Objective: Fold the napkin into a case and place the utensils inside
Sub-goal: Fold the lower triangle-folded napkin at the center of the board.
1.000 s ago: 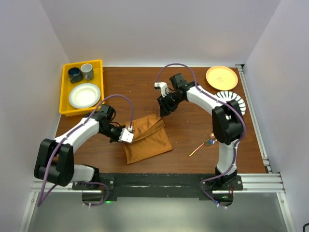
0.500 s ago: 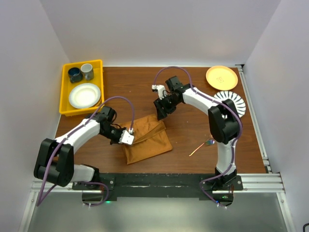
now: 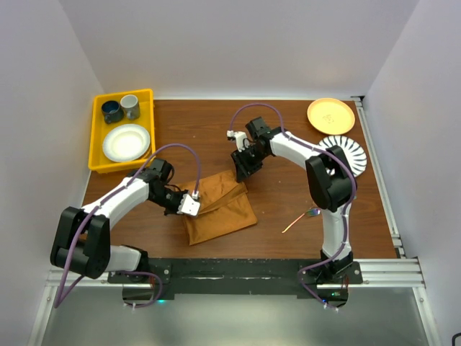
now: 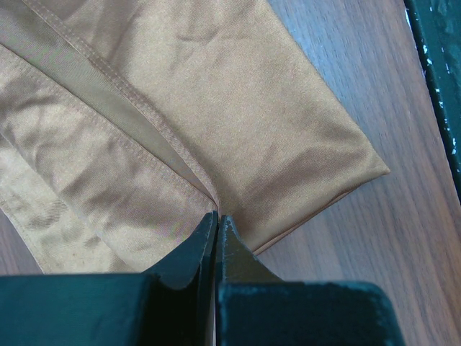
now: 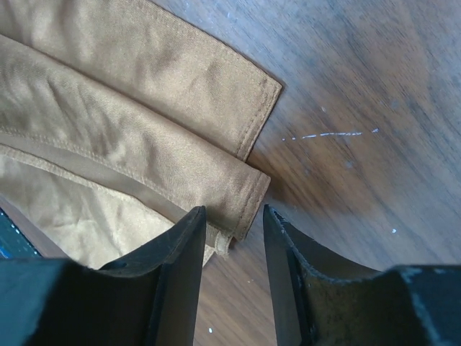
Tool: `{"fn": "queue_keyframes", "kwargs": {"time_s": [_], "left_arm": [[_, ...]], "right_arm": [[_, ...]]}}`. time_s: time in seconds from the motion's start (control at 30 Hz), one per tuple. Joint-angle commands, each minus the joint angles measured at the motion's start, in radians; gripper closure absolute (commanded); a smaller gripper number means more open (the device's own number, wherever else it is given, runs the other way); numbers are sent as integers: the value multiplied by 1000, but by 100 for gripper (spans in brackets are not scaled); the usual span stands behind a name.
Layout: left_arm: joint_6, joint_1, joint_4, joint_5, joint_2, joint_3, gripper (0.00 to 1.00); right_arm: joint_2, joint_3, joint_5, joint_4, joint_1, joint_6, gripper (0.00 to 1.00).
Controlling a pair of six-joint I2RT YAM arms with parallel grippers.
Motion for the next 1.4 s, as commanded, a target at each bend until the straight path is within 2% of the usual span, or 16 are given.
{"fn": "queue_keyframes", "kwargs": {"time_s": [0.0, 0.2, 0.37, 0.63, 1.03, 1.3, 1.37], "left_arm": [[37, -6, 3, 25, -22, -2, 100], [37, -6, 2, 25, -22, 1, 100], [39, -6, -1, 25, -22, 1, 100], [39, -6, 0, 22, -25, 2, 100], [31, -6, -58, 34, -97, 16, 97], [-2, -7, -27, -8, -67, -17, 95], [-6, -7, -20, -23, -59, -22, 91]], "right_arm": [[-64, 26, -11, -27, 2, 13, 59], [-76, 39, 0, -42, 0, 10, 56], [-84, 46, 9, -44, 0, 11, 62], [-76, 54, -23, -70, -1, 5, 100], [-148, 19, -16, -159, 0, -21, 100], [-119, -80, -25, -124, 2, -10, 100], [-94, -80, -27, -118, 3, -9, 100]]}}
